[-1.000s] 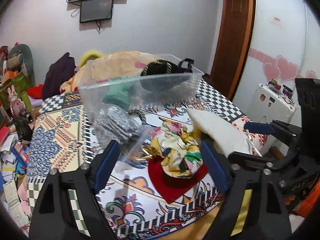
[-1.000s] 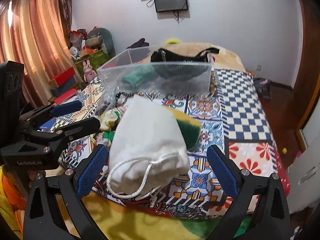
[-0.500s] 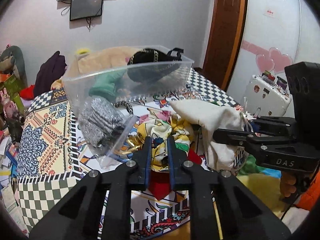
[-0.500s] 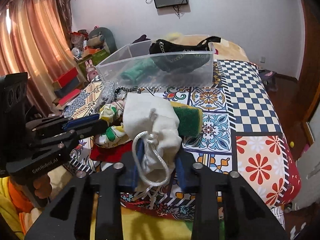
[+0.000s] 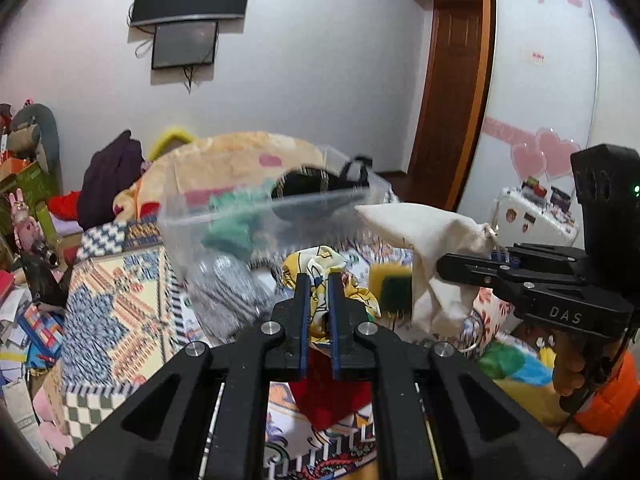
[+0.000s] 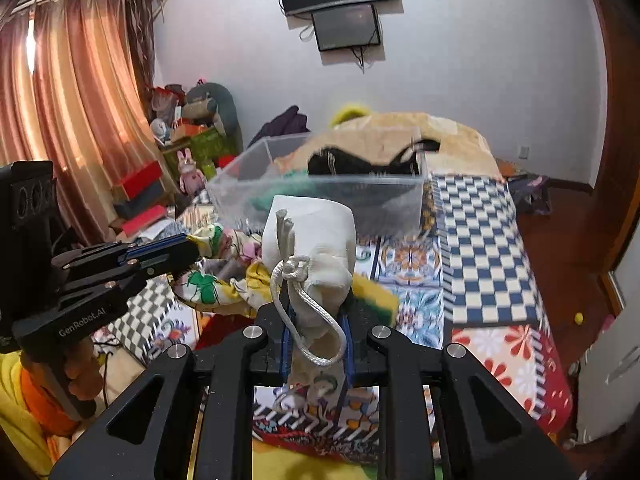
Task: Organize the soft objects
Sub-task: 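Grasp the floral scrunchie with the left tool while the right tool carries the white pouch to the box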
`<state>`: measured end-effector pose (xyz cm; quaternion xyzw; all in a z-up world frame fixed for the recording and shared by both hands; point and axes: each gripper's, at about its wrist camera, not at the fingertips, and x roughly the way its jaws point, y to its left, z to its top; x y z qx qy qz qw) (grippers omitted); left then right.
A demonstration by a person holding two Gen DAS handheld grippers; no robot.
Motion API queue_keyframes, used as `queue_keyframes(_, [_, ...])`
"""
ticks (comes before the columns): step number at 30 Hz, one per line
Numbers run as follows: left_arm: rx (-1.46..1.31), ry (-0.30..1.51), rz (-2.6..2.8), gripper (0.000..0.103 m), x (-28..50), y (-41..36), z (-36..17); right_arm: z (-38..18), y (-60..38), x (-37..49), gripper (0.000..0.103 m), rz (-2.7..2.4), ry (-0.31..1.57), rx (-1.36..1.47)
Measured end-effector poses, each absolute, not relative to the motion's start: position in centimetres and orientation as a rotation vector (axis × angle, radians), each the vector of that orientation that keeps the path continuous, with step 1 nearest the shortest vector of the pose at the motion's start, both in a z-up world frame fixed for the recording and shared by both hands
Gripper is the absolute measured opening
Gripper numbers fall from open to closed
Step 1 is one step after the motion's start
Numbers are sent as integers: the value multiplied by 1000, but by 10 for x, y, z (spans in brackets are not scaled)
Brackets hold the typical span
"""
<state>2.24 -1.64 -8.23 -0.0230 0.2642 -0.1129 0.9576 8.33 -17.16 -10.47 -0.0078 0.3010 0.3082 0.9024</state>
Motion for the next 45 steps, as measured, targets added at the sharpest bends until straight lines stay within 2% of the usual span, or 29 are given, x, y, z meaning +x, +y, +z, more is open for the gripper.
queue_keyframes(10, [-16,407,-161,7,41,0,-40,-64,-164,110,17,577,495,6])
queue_keyframes(20, [-55,366,-70,7,84,24,-29,-42,-143,146,17,546,424,19])
queue_keyframes(32, [-111,506,-47,7,153,45,-64,-48,-120,189,17,494,437,-103])
queue_keyframes(45, [-106,633,-57,8,185,38,-94,-93,-100,227,17,521,638,-171])
